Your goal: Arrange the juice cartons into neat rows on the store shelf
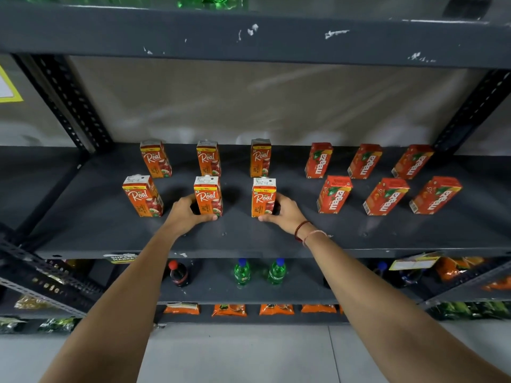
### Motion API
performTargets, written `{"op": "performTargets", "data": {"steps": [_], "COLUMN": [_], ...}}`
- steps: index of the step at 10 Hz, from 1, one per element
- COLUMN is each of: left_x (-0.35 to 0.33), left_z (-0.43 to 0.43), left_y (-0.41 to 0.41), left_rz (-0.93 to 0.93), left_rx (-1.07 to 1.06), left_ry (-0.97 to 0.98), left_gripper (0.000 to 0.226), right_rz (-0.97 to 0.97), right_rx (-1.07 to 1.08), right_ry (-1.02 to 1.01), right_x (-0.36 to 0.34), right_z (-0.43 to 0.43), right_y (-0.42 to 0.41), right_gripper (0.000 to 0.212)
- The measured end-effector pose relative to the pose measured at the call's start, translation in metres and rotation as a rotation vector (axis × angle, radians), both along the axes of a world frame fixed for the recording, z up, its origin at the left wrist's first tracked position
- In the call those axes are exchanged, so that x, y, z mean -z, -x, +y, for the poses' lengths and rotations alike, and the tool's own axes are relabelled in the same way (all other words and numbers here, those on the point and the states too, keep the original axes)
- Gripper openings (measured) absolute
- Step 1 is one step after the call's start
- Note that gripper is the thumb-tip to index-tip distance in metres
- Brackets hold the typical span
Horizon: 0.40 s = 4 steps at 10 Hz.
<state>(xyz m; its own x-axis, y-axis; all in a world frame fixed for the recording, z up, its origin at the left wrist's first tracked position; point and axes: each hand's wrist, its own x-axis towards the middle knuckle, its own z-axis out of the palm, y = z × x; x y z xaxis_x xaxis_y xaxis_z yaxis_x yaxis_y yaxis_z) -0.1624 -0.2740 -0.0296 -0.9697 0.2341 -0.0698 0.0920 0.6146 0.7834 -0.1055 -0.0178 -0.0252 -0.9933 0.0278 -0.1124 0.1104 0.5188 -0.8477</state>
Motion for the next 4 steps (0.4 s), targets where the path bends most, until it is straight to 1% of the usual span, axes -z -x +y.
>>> {"op": "performTargets", "data": {"steps": [1, 2, 3, 4], "left_x": [-0.004, -0.002, 0.000, 0.004], "left_z": [0.002, 0.007, 0.015, 0.030], "left_y": [-0.005, -0.014, -0.039, -0.058], "left_rz": [-0.004, 0.036, 0.120, 0.201], "left_rx": [-0.025, -0.105, -0.220, -0.348], "left_ry": [0.015, 0.027, -0.007, 0.052], "left_gripper": [0.053, 0.056, 0.050, 0.048], "right_rz": [-0.004, 0.037, 0.084, 0.124], "right_rx": [0.014, 0.056, 0.150, 0.257], "right_ry": [-0.001, -0.014, -0.079, -0.184], "right_x": [-0.003, -0.003, -0.002, 0.004], "right_z": [-0.002, -0.003, -0.008, -0.014], "right_y": [-0.003, -0.008, -0.020, -0.034], "right_gripper": [0.058, 0.058, 0.065, 0.062]}}
